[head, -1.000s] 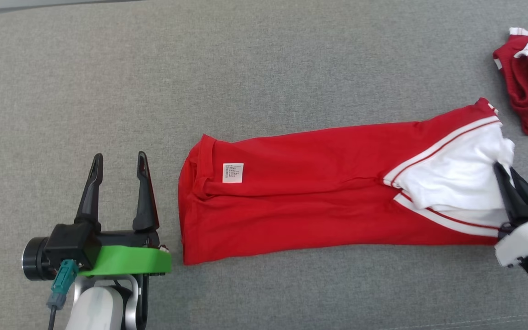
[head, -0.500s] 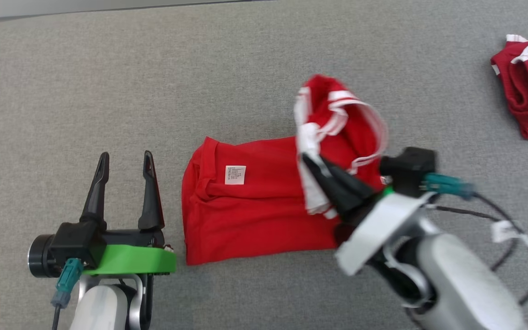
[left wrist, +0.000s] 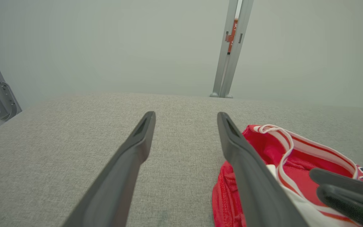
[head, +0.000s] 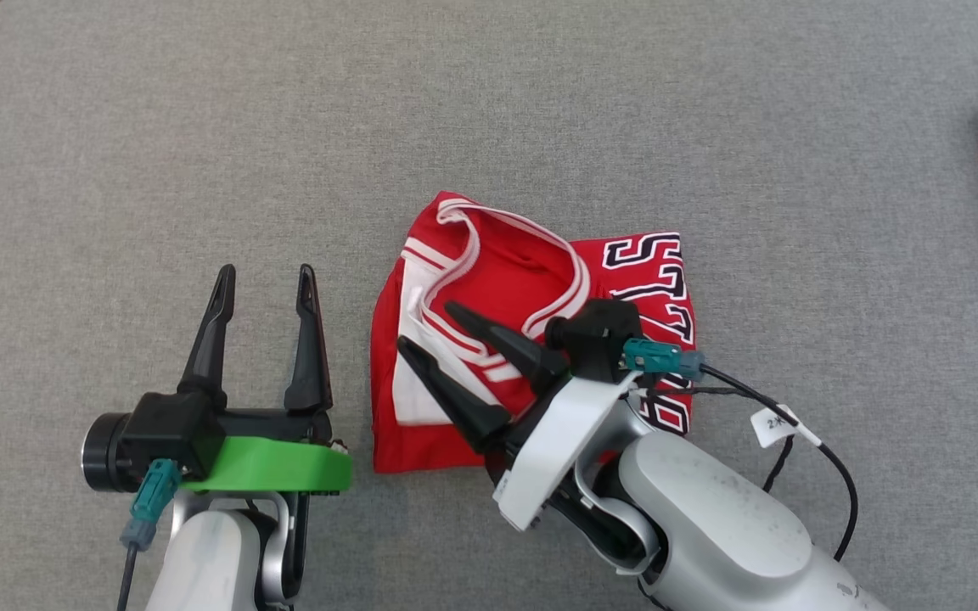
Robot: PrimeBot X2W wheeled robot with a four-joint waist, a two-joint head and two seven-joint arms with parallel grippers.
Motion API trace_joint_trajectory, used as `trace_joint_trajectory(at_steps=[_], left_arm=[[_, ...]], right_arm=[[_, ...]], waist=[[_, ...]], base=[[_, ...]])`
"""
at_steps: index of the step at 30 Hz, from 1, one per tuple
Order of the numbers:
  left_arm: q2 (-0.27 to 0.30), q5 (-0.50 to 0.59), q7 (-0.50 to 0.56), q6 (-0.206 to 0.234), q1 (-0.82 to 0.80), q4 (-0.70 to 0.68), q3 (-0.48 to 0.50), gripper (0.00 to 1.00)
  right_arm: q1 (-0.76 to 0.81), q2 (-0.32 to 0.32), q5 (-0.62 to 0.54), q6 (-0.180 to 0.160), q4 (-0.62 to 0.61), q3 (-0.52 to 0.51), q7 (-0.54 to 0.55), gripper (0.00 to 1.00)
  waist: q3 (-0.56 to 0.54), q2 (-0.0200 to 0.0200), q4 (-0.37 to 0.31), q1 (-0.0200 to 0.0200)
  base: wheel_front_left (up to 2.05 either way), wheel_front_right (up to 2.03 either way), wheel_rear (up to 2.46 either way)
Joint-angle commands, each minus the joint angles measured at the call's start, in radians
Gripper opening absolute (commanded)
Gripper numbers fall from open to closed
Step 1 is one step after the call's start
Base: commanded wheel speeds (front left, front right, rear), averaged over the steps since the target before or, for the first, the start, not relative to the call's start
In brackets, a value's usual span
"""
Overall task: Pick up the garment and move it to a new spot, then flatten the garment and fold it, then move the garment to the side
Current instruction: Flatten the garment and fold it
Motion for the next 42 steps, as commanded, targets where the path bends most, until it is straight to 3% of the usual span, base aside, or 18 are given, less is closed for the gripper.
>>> trace_joint_trajectory(at_steps=[1,7,14,21,27,42], left_arm=[[0.000,0.003,-0.003,0.001,-0.014,0.001,0.005,1.00],[-0.001,0.015,-0.003,0.003,0.006,0.004,0.020,1.00],[0.002,0.030,-0.003,0.003,0.040,-0.002,0.051,1.00],[0.020,0.033,-0.003,0.007,0.074,0.005,0.079,1.00],[0.030,0.028,-0.003,0.005,0.104,0.014,0.086,1.00],[0.049,-0.002,0.027,0.009,0.222,0.064,0.088,1.00]], right_arm=[[-0.021,-0.005,0.016,0.000,-0.011,0.013,-0.037,1.00],[-0.041,-0.087,0.027,0.000,-0.113,-0.024,-0.183,1.00],[0.097,-0.216,-0.072,0.000,-0.241,-0.333,-0.215,1.00],[0.318,-0.279,-0.188,0.000,-0.296,-0.627,-0.202,1.00],[0.469,-0.257,-0.231,0.000,-0.357,-0.739,-0.158,1.00],[0.622,-0.188,-0.256,0.000,-0.386,-0.736,-0.114,1.00]], waist=[[0.002,0.0000,0.000,0.0000],[-0.011,0.0000,-0.016,0.0000],[-0.033,0.0000,-0.055,0.0000],[-0.060,0.0000,-0.100,0.0000],[-0.099,0.0000,-0.124,0.0000],[-0.247,0.0000,-0.128,0.0000]], base=[[0.00,0.00,0.00],[0.00,0.00,0.00],[0.00,0.00,0.00],[0.00,0.00,0.00],[0.00,0.00,0.00],[0.00,0.00,0.00]])
